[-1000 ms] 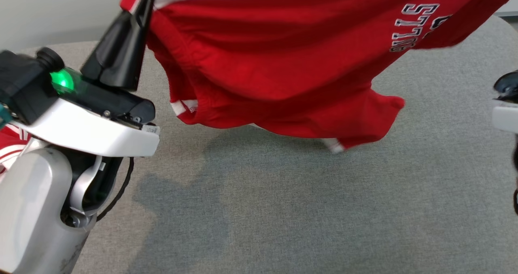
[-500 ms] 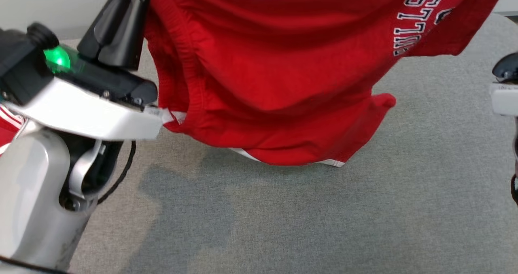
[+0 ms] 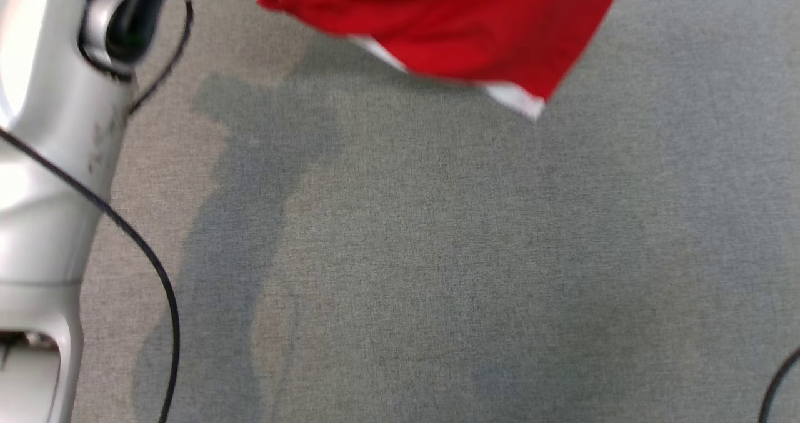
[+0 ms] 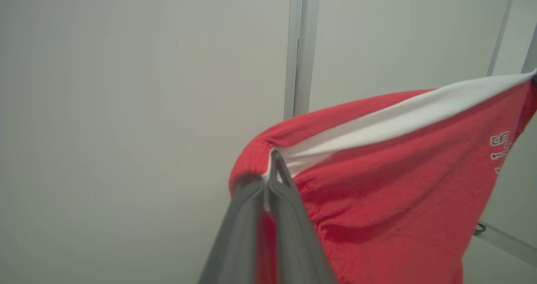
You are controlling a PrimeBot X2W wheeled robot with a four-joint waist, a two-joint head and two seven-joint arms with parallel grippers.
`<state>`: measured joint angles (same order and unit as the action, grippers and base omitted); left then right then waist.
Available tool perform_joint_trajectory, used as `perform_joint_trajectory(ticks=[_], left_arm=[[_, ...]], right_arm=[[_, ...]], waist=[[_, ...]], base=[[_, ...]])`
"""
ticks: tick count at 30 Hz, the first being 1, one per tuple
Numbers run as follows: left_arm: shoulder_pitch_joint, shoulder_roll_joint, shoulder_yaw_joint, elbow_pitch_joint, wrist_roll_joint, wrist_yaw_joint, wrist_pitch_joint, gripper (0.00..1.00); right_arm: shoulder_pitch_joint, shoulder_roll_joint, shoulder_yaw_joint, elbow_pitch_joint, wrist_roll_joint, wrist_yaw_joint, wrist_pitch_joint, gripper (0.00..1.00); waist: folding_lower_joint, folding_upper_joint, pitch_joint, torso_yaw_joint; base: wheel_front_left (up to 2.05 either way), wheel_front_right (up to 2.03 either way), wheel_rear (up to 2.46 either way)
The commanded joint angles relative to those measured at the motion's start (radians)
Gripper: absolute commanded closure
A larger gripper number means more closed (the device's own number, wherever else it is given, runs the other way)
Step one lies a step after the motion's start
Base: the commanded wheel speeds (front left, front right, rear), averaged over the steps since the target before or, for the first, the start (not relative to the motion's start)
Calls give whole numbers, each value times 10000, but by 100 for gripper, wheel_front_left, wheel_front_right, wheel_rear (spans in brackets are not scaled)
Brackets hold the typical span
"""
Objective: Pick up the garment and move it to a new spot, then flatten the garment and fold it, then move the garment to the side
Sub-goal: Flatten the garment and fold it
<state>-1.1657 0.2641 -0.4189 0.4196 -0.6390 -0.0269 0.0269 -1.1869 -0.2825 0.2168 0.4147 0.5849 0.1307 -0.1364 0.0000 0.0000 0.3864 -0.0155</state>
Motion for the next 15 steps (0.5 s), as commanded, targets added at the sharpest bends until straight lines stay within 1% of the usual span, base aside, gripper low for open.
perform_joint_trajectory(ticks=[1,4,5,8,11,13,15], left_arm=[[-279,26,46,234,12,-69,-79,100],[-1348,-220,104,1897,75,-216,-426,100],[-1954,-359,127,2835,148,-289,-738,100],[-2504,-468,136,4152,225,-247,-1093,100],[-2994,-661,112,5017,227,-335,-1395,100],[-3202,-775,46,5412,257,-487,-1656,100],[-3203,-928,-49,5730,231,-640,-1932,100]], right_arm=[[-197,72,20,238,-5,1,-161,100],[-1468,366,40,1996,-110,-2,-710,100],[-2149,558,-9,3005,-154,-4,-975,100],[-2868,879,-23,4213,-293,-7,-1189,100],[-3380,1133,113,5107,-488,-13,-1273,100],[-3544,1299,275,5384,-428,-11,-1309,100],[-3413,1394,686,5526,-428,-2,-1307,100]], waist=[[0,0,248,18],[0,0,419,-41],[0,0,474,-64],[0,0,528,-132],[0,0,671,-176],[0,0,814,-168],[0,0,931,-132]], base=[[0,0,0],[0,0,0],[0,0,0],[0,0,0],[0,0,0],[0,0,0],[0,0,0]])
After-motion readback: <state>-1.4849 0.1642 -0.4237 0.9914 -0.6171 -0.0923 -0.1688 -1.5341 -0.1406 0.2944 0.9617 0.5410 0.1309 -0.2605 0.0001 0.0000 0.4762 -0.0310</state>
